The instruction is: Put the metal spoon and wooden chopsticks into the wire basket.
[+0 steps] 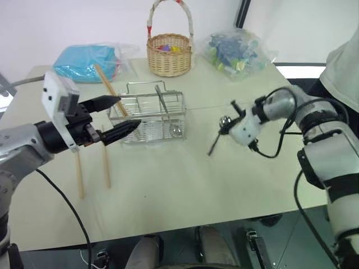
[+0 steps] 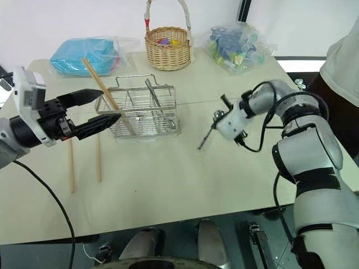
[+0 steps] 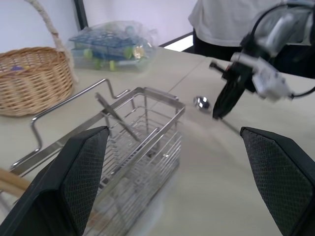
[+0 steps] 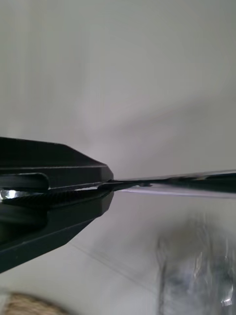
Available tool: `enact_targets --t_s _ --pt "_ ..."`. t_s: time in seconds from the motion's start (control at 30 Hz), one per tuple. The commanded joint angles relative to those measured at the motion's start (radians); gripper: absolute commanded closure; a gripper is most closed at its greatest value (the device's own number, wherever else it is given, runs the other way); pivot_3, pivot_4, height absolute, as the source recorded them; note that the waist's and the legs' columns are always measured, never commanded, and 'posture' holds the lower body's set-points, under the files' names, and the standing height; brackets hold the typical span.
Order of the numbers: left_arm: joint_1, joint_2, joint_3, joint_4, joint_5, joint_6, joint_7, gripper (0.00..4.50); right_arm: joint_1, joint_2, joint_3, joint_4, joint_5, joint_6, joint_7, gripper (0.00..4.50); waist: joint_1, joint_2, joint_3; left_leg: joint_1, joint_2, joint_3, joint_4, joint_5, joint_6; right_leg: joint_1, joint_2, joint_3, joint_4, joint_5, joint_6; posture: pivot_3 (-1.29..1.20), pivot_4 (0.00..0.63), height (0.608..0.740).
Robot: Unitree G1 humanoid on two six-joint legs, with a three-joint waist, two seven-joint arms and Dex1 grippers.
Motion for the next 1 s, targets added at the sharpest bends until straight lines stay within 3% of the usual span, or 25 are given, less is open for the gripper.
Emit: enact_targets --t_s 0.03,0.13,0.23,0.4,0.6,0.83,0.93,1.0 --pt "-0.033 0.025 0.023 0.02 0.024 -0.031 -0.027 0.0 0.088 -0.05 -0.093 -0.343 0.421 0.426 0.311 4.46 0.003 0.002 0.001 0.0 0.0 -0.001 0.0 -0.001 0.001 0.0 0.0 0.0 0.0 0.0 0.0 0.0 0.15 0.739" --pt "-0.056 0.031 0.016 0.043 0.036 -0.033 -0.046 0.0 0.133 -0.073 -0.178 -0.607 0.619 0.89 0.312 4.46 0.023 0.004 0.002 -0.001 0.0 -0.003 0.0 -0.002 0.002 0.0 -0.001 0.0 0.0 0.0 0.0 0.0 0.15 0.739" --pt "-0.068 0.033 0.008 0.055 0.048 -0.036 -0.063 0.0 0.152 -0.052 -0.269 -0.796 0.738 1.25 0.203 4.46 0.027 0.005 0.003 -0.001 -0.001 -0.001 0.0 -0.004 0.006 -0.003 -0.002 0.001 0.0 0.0 0.0 0.0 0.15 0.739" --pt "-0.075 0.031 0.003 0.058 0.06 -0.035 -0.076 0.0 0.186 0.061 -0.383 -1.023 0.868 1.607 -0.095 4.46 0.028 0.004 0.002 -0.001 0.0 -0.001 0.001 -0.006 0.007 -0.004 -0.002 0.001 0.001 0.0 0.0 0.0 0.15 0.739" --pt "-0.076 0.029 0.002 0.057 0.073 -0.031 -0.082 0.0 0.228 0.221 -0.439 -1.142 0.932 1.781 -0.332 4.46 0.034 0.003 0.002 -0.004 -0.001 -0.001 0.001 -0.006 0.007 -0.007 -0.003 0.001 0.002 0.0 0.0 0.0 0.15 0.739" --pt "-0.077 0.035 0.021 0.039 0.06 -0.015 -0.069 0.0 0.333 0.329 -0.399 -1.156 0.872 1.75 -0.442 4.46 0.036 0.001 0.0 -0.011 -0.002 -0.001 0.008 -0.006 0.007 -0.012 -0.003 0.001 0.01 0.001 0.0 0.0 0.15 0.739" --pt "-0.073 0.038 0.031 0.033 0.058 -0.01 -0.061 0.0 0.367 0.34 -0.389 -1.151 0.841 1.757 -0.485 3.49 0.036 0.001 0.0 -0.011 -0.002 -0.001 0.009 -0.006 0.008 -0.012 -0.003 0.001 0.01 0.001 0.0 0.0 0.15 0.739" --pt "-0.07 0.04 0.037 0.031 0.056 -0.008 -0.058 0.0 0.372 0.341 -0.388 -1.158 0.831 1.755 -0.499 2.48 0.033 0.001 0.0 -0.011 -0.002 0.0 0.009 -0.006 0.008 -0.013 -0.003 0.001 0.01 0.001 0.0 0.0 0.15 0.739"
